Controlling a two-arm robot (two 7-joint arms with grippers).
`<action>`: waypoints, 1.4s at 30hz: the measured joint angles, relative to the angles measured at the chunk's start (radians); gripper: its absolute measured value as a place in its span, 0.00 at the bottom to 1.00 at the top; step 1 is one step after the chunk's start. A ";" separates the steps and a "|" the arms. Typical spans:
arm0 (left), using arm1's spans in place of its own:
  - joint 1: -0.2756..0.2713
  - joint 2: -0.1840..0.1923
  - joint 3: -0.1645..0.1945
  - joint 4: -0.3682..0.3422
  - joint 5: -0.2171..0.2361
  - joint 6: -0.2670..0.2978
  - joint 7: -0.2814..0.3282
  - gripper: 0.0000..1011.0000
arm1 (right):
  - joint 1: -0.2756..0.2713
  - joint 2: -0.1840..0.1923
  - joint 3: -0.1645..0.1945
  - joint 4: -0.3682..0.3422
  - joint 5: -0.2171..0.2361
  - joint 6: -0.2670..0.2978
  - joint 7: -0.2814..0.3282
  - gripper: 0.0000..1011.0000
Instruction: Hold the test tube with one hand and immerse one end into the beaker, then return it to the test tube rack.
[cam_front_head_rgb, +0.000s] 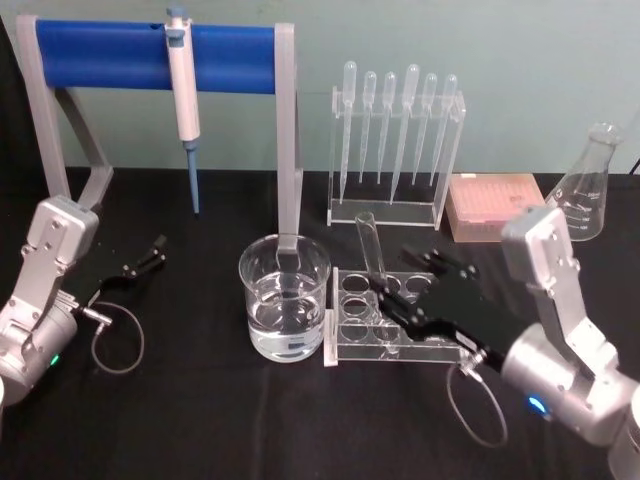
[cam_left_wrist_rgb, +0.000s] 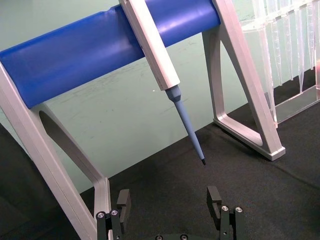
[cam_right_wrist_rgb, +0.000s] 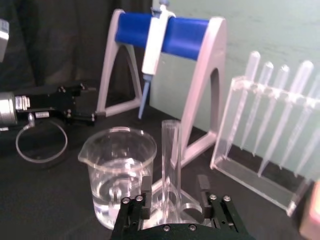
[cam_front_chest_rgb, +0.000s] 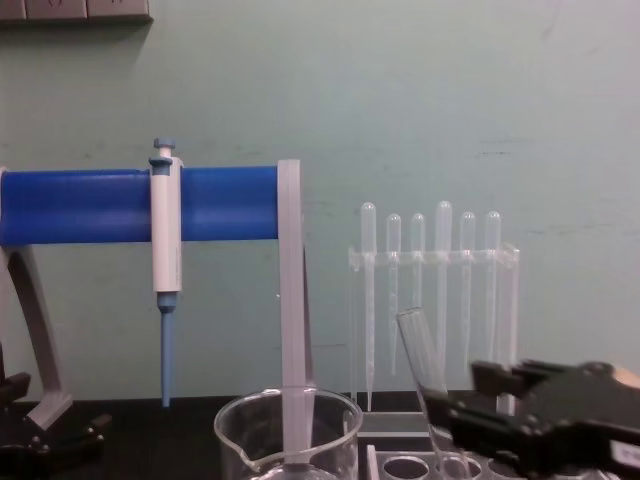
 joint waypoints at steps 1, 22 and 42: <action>0.000 0.000 0.000 0.000 0.000 0.000 0.000 0.99 | -0.015 0.004 0.006 -0.013 -0.002 0.005 -0.006 0.57; 0.000 0.000 0.000 0.000 0.000 0.000 0.000 0.99 | -0.121 -0.081 0.242 0.159 0.010 -0.211 -0.153 0.99; 0.000 0.000 0.000 0.000 0.000 0.000 0.000 0.99 | -0.060 -0.136 0.202 0.241 -0.184 -0.172 -0.297 0.99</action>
